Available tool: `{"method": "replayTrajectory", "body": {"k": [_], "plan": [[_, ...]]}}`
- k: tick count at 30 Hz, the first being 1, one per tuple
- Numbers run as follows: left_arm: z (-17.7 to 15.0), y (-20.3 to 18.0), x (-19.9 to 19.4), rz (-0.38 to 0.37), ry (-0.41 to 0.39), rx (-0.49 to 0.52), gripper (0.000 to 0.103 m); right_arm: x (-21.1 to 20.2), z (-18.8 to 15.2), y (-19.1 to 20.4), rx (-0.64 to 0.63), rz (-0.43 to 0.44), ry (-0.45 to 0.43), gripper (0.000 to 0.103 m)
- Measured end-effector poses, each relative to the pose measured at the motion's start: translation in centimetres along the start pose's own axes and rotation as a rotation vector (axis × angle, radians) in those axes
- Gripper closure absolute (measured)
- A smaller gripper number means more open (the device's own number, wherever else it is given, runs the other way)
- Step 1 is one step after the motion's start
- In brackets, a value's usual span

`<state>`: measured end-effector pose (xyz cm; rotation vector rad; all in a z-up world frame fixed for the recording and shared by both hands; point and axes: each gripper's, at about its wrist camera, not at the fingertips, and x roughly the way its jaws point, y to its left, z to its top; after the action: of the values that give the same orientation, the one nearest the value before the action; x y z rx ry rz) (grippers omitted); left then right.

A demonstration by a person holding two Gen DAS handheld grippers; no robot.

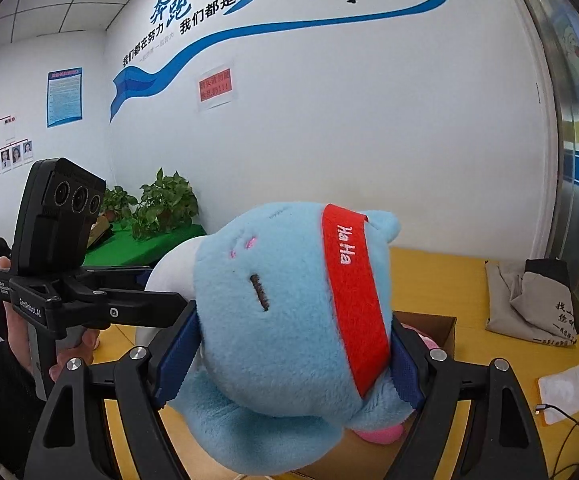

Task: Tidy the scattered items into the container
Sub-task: 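Carry the blue plush over the box and lower it onto the pink bear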

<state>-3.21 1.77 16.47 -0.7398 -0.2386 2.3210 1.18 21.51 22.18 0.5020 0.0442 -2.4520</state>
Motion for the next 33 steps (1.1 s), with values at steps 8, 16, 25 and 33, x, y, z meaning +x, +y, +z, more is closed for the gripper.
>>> {"method": "replayTrajectory", "body": {"k": [8,16,25,33], "plan": [[-3.0,3.1,4.3,0.01,0.048,-0.152,0.015,4.9,-2.9,-3.9,0.018,0.026,0.091,0.016],[-6.8,7.1,9.6,0.042,0.156,-0.278,0.015,10.3,-7.7,-7.8,0.097,0.047,0.212,0.016],[-8.6,6.3,11.4,0.213,0.223,-0.184,0.015,14.3,-12.2,-11.1,0.267,0.125,0.333,0.011],[-7.9,5.6,8.3,0.261,0.115,-0.198,0.015,14.9,-13.6,-11.8,0.327,0.122,0.369,0.011]]}}
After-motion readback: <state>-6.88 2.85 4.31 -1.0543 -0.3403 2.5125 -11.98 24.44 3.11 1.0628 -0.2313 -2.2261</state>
